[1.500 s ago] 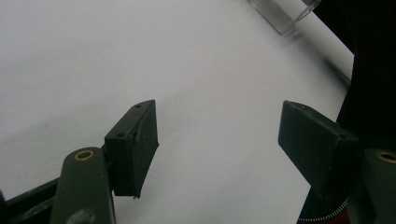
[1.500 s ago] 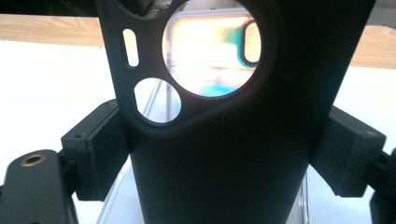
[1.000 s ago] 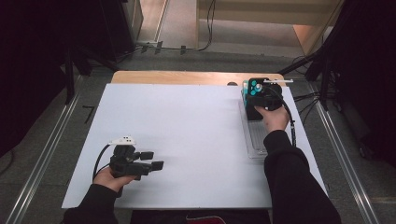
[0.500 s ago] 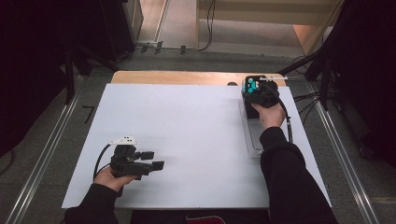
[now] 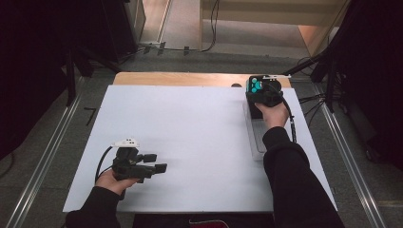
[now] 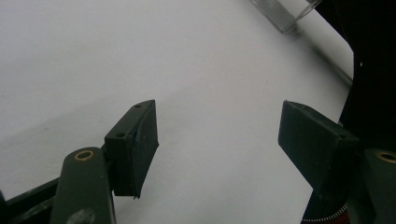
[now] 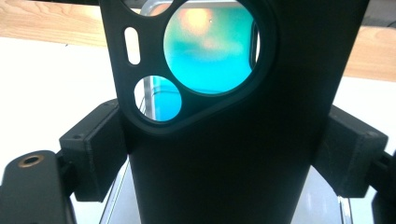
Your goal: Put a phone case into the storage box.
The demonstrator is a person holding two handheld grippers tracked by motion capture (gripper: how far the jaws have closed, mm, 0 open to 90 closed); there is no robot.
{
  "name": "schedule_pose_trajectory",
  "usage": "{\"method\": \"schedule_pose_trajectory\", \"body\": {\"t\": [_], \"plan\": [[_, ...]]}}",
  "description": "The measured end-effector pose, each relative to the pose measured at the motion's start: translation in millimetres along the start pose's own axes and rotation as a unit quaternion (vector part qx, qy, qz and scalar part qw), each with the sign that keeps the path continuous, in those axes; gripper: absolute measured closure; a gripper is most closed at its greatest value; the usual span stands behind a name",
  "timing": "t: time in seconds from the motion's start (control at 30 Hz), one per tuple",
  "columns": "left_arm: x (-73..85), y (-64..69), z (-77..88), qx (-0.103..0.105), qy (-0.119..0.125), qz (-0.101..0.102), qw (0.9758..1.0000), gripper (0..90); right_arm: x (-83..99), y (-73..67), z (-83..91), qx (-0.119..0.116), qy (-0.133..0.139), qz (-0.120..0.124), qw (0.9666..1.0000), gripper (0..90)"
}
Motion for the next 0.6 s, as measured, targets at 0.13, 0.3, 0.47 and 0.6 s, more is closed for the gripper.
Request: {"method": "schedule_pose_trajectory", "body": {"t": [0.13, 0.3, 0.47, 0.6], "plan": [[-0.2, 0.1, -0.1, -0.001, 0.000, 0.000, 1.0000, 28.6, 0.7, 0.9, -0.7, -0.009, -0.004, -0.005, 0.9999, 11.0], [-0.6, -0.3, 0.4, -0.002, 0.002, 0.001, 1.0000, 28.6, 0.4, 0.5, -1.2, -0.013, -0.007, 0.009, 0.9998, 7.6], [-0.7, -0.5, 0.4, -0.001, 0.002, 0.002, 1.0000, 28.6, -0.2, 0.1, -2.4, -0.027, -0.011, 0.017, 0.9994, 0.0], [-0.8, -1.1, 0.7, -0.002, 0.003, 0.003, 1.0000, 28.6, -4.3, -0.7, 1.8, -0.026, -0.004, 0.029, 0.9993, 0.0]]}}
Point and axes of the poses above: each handheld gripper's, and its own axes: z roughly backward along the jaws, x roughly out of its underside, y roughly to its right, the point moved 8 cm from there along -z, roughly forward along the jaws, and after that the axes turned 1 degree about -x, right-handed, at the moved point
